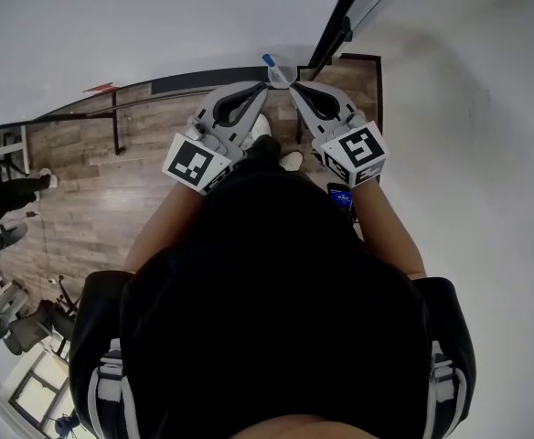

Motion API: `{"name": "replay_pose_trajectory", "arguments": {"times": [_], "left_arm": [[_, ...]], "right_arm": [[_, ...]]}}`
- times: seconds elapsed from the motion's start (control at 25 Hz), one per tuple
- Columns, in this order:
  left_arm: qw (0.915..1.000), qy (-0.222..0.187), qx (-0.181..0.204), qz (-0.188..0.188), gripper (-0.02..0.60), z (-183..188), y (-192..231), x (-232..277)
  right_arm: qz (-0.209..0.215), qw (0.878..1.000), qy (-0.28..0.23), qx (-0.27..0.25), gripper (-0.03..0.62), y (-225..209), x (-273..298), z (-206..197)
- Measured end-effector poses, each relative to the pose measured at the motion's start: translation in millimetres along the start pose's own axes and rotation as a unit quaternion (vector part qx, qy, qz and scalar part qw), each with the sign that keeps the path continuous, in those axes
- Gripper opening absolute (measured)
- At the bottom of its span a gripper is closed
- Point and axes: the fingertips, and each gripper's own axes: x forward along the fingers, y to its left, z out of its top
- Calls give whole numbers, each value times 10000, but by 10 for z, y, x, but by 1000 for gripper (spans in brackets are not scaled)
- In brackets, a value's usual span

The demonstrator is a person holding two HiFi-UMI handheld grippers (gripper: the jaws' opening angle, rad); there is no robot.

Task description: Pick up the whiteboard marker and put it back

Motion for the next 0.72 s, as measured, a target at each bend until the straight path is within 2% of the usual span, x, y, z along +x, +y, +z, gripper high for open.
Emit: {"name": "replay_pose_trajectory", "arguments": {"times": [0.24,0.72], "left_arm": [[10000,-5,-46,-62,3,-185,238,90],[9999,-4,-122,3,3,-221,581,84]], "right_arm": [[48,9994,343,52,-3,-211,300,-284],[-14,9932,1165,47,-2,-379,777,-601]]}}
